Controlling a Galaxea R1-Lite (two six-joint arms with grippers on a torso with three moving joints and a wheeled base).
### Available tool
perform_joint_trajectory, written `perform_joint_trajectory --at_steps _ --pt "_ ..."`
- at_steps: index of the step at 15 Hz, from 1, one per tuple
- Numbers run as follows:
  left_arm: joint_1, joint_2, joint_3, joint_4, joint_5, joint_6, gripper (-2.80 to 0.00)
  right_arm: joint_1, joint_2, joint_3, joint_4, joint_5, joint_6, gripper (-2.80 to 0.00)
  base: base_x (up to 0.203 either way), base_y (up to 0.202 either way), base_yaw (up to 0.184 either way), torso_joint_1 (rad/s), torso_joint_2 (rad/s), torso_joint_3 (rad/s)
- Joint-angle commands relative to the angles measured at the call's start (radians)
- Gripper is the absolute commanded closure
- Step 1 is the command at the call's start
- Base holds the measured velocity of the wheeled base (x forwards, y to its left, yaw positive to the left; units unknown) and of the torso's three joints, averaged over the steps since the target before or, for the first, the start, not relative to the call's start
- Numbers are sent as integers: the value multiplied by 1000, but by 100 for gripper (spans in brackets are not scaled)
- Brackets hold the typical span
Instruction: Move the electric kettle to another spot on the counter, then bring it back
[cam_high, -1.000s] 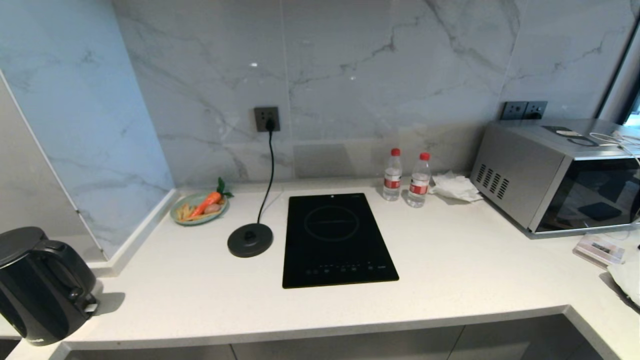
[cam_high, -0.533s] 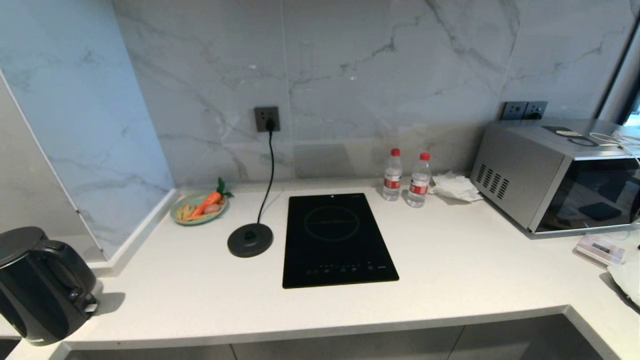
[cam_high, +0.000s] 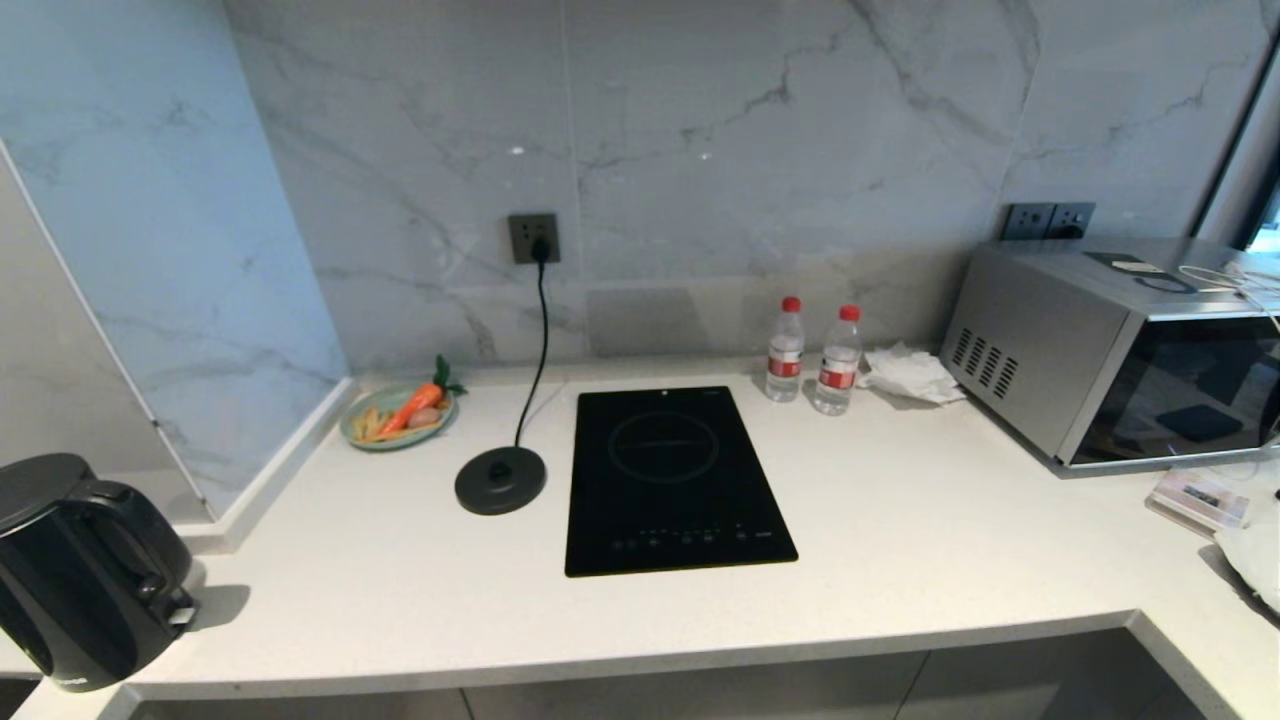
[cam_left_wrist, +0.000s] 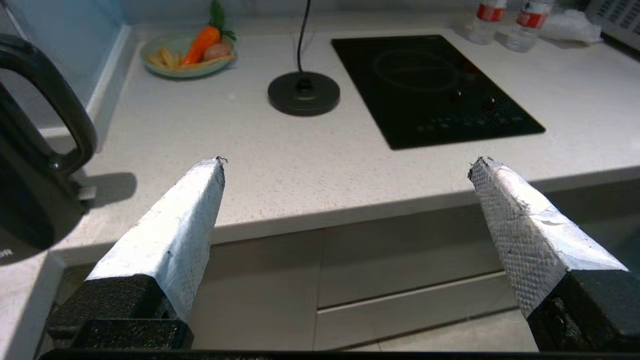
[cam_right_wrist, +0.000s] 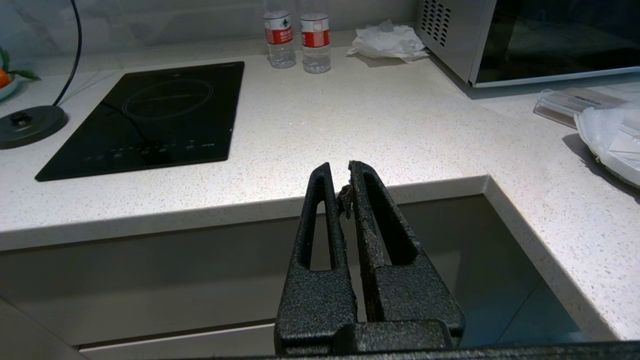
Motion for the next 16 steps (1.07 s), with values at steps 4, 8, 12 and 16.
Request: perform_joint_trajectory --at_steps 4,8,12,16 --pt "6 -263 55 127 70 126 -280 0 0 0 0 0 0 0 0 0 0 0 0 0" --pt "12 -249 99 136 130 190 -280 0 0 0 0 0 0 0 0 0 0 0 0 0" --pt "11 -249 99 136 136 134 -280 0 0 0 0 0 -3 0 0 0 0 0 0 0" --pt "9 -250 98 133 161 31 -280 0 2 0 0 0 0 0 0 0 0 0 0 0"
